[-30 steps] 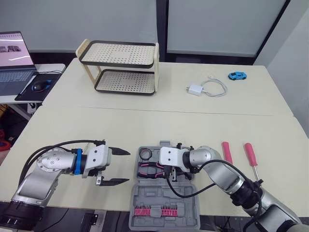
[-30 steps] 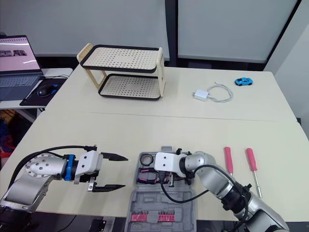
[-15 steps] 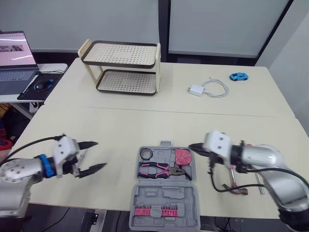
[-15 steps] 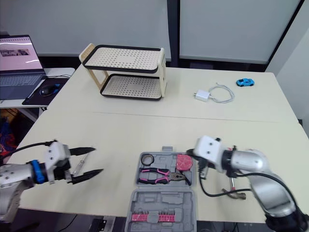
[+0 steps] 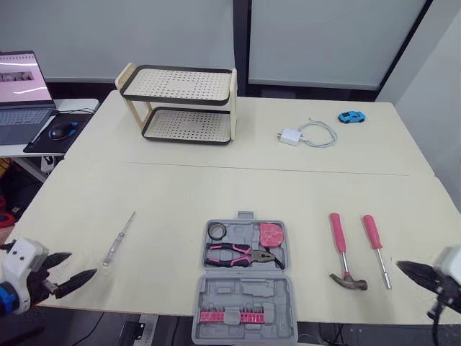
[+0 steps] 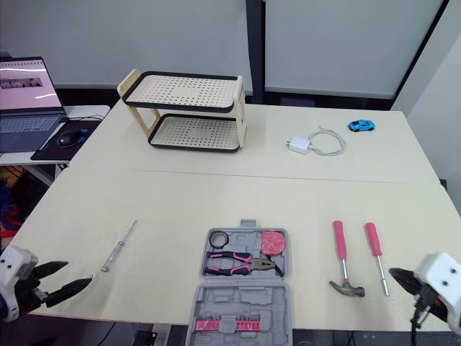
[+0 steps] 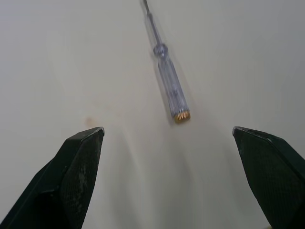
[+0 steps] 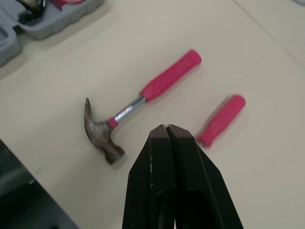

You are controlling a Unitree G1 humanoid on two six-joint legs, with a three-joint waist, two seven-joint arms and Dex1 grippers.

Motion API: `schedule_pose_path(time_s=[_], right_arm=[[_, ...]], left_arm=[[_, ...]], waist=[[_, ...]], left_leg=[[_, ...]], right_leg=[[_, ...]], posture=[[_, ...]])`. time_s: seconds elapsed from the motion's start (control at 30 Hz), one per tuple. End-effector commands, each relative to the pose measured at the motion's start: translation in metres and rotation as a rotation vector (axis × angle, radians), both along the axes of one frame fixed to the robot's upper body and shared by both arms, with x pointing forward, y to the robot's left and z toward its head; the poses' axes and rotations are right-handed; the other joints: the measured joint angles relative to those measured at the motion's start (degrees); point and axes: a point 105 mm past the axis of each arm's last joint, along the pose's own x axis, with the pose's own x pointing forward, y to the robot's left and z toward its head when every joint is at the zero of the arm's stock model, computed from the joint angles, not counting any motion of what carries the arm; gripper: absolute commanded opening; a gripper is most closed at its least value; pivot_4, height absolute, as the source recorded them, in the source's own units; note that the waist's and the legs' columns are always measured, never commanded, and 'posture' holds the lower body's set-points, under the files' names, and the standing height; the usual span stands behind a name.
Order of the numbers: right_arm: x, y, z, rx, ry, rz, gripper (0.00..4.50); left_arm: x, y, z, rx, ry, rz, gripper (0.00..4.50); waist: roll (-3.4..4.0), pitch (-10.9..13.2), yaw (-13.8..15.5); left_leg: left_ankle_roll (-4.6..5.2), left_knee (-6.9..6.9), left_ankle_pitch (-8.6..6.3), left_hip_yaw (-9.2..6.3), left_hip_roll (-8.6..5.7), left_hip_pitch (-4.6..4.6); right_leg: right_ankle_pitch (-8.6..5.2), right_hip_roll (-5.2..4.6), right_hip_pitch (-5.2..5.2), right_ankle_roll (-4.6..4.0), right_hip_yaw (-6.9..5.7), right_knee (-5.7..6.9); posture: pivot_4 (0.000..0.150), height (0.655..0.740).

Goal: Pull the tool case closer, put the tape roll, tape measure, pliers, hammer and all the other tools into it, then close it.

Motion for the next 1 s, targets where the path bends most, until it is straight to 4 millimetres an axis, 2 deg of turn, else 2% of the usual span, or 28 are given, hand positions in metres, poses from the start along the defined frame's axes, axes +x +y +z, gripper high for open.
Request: schedule_pose_path(time_s=[0.03,0.17,0.37,0.43,0.5,0.53,0.63,0.67,0.8,0.97,1.0], right_arm=[[-0.018,-0.004,-0.003,-0.003,0.05,0.025,0.97],[-0.03,-0.011,-0.011,-0.003,0.105,0.016,1.88],[-0.032,-0.016,-0.017,-0.019,0.127,0.016,3.12],[-0.032,-0.019,-0.017,-0.03,0.13,0.013,3.61],[-0.032,-0.022,-0.018,-0.041,0.13,0.008,4.33],[-0.032,-0.023,-0.018,-0.044,0.129,0.005,4.46],[-0.028,-0.026,-0.017,-0.088,0.111,0.023,4.46],[-0.024,-0.024,-0.016,-0.104,0.103,0.04,4.46],[-0.003,-0.009,-0.008,-0.133,0.035,0.12,4.46],[0.02,0.023,0.002,-0.092,-0.015,0.248,4.46],[0.023,0.031,0.002,-0.081,-0.011,0.277,4.09]], left_arm=[[-0.001,0.006,0.009,0.016,-0.016,0.014,4.5],[-0.007,0.005,0.003,0.012,0.007,0.021,4.5],[-0.011,0.005,0.0,0.01,0.019,0.033,4.5],[-0.012,0.006,0.0,0.013,0.019,0.038,4.5],[-0.014,0.007,0.0,0.018,0.02,0.042,4.5],[-0.014,0.007,0.0,0.021,0.02,0.043,4.5],[-0.014,0.005,0.001,0.037,0.014,0.025,4.5],[-0.013,-0.002,0.001,0.038,0.012,-0.01,4.5],[-0.007,-0.037,-0.001,0.035,0.028,-0.159,4.5],[0.008,-0.088,0.002,0.01,0.002,-0.331,4.5],[0.008,-0.101,0.001,-0.009,0.01,-0.39,4.5]], waist=[[-0.02,-0.02,0.06],[-0.07,-0.06,0.05],[-0.09,-0.07,0.06],[-0.12,-0.09,0.08],[-0.11,-0.09,0.08],[-0.12,-0.09,0.09],[-0.11,-0.09,0.09],[-0.12,-0.09,0.08],[-0.1,-0.12,0.09],[0.06,-0.17,0.12],[0.04,-0.18,0.13]], left_leg=[[0.0,0.0,0.0,0.01,0.0,0.01],[-0.02,-0.02,-0.01,0.05,0.02,0.0],[-0.03,-0.09,-0.02,0.13,0.03,0.0],[-0.04,-0.1,-0.02,0.13,0.02,-0.01],[-0.05,-0.12,-0.03,0.14,0.02,0.0],[-0.05,-0.12,-0.03,0.13,0.02,0.0],[-0.05,-0.13,-0.03,0.15,0.02,0.0],[-0.05,-0.13,-0.03,0.16,0.02,0.0],[-0.06,-0.13,-0.03,0.19,0.03,0.01],[-0.06,-0.12,-0.03,0.2,0.0,-0.01],[-0.06,-0.12,-0.03,0.19,0.0,-0.02]], right_leg=[[-0.03,-0.01,0.01,-0.04,0.0,-0.02],[-0.11,-0.02,0.01,-0.18,0.03,-0.1],[-0.07,-0.03,0.02,-0.19,0.08,-0.28],[-0.08,-0.05,0.04,-0.19,0.07,-0.34],[-0.09,-0.06,0.06,-0.18,0.07,-0.39],[-0.08,-0.06,0.07,-0.17,0.07,-0.4],[-0.08,-0.06,0.09,-0.17,0.08,-0.44],[-0.08,-0.06,0.1,-0.17,0.08,-0.45],[0.01,-0.07,0.14,-0.17,0.1,-0.59],[0.4,-0.07,0.2,0.13,0.14,-0.69],[0.43,-0.06,0.2,0.1,0.13,-0.69]], posture=[[0.15,0.735],[0.15,0.735],[0.15,0.735],[0.15,0.735],[0.15,0.735],[0.15,0.735],[0.15,0.735],[0.15,0.735],[0.15,0.735],[0.15,0.735],[0.15,0.735]])
